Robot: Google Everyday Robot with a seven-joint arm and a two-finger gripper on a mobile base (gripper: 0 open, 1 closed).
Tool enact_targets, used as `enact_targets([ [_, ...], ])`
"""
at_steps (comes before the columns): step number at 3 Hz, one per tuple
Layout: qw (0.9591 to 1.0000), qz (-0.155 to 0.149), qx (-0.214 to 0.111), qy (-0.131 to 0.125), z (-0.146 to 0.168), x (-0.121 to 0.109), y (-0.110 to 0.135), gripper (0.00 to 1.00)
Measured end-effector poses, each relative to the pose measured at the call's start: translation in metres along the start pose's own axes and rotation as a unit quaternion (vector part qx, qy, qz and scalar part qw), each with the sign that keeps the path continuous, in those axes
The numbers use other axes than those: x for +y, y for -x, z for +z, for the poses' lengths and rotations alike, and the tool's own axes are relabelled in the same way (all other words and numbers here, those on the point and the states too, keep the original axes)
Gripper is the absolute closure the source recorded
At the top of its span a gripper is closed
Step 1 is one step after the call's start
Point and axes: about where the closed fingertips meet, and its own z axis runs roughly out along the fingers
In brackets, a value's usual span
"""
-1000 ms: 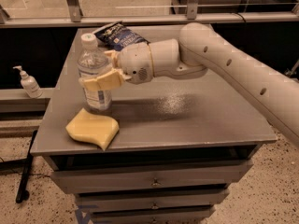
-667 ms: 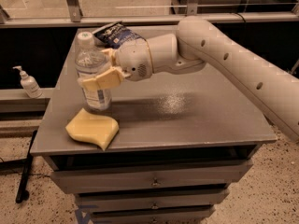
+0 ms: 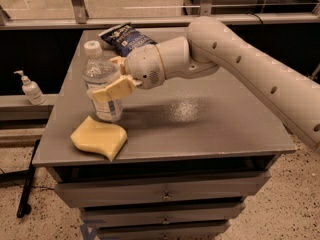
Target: Move blue plastic bottle near sponge
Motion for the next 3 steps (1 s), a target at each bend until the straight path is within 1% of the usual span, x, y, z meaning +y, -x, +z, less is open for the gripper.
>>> enact_targets([
  [1,0.9999,0.003,0.010,0.003,-0.0003,0.0009,-0.0053,0.83],
  [3,0.9997,0.000,0.025,0.007,0.0000,0.0036,-0.0111,0.36],
])
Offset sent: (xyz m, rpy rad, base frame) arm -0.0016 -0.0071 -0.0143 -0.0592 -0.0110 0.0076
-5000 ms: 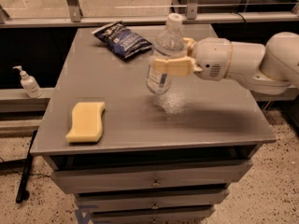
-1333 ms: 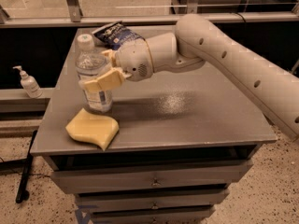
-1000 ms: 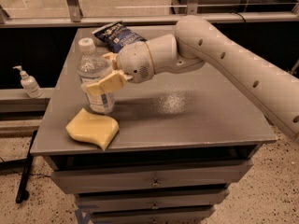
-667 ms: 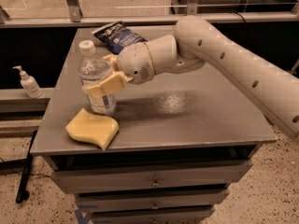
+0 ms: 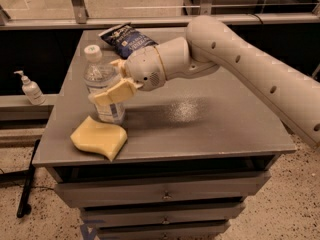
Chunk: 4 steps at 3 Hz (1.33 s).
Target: Move blue plastic bottle near sponge
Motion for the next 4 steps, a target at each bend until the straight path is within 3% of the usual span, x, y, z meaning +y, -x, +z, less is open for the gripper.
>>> enact_targets([
  [1,1.0000,0.003,0.002,-0.004,-0.002,0.002,-0.002,0.05],
  [2,0.9999,0.009,0.000,-0.011,-0.007,0.003,-0.005,0.00],
  [3,0.9984,0.017,-0.010,-0.054,-0.046,0.005,-0.008,0.00],
  [4,0.9906,0.015,-0.017,-0.135,-0.130,0.013,-0.011,0.00],
])
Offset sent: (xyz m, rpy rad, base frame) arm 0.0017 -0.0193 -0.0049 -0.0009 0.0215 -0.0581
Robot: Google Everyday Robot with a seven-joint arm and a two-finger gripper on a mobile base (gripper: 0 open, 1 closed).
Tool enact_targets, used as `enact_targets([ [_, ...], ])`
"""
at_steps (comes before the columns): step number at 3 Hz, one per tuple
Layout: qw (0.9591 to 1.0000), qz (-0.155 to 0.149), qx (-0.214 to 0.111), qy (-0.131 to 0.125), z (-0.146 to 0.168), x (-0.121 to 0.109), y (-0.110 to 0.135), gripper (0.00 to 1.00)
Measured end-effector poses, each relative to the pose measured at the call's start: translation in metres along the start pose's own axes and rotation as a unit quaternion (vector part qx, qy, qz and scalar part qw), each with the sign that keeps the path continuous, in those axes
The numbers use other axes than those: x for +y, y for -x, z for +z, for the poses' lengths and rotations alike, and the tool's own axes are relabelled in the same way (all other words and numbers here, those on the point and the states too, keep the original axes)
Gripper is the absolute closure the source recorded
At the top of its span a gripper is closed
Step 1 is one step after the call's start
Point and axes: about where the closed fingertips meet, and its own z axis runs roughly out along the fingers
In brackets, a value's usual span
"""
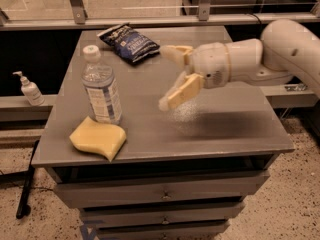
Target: Move blue plastic bottle near sponge
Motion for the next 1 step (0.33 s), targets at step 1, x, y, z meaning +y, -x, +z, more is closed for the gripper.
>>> enact_targets([
  [1,0.9999,0.003,0.001,-0.016,-0.0166,0.0001,-0.0032,0.00],
])
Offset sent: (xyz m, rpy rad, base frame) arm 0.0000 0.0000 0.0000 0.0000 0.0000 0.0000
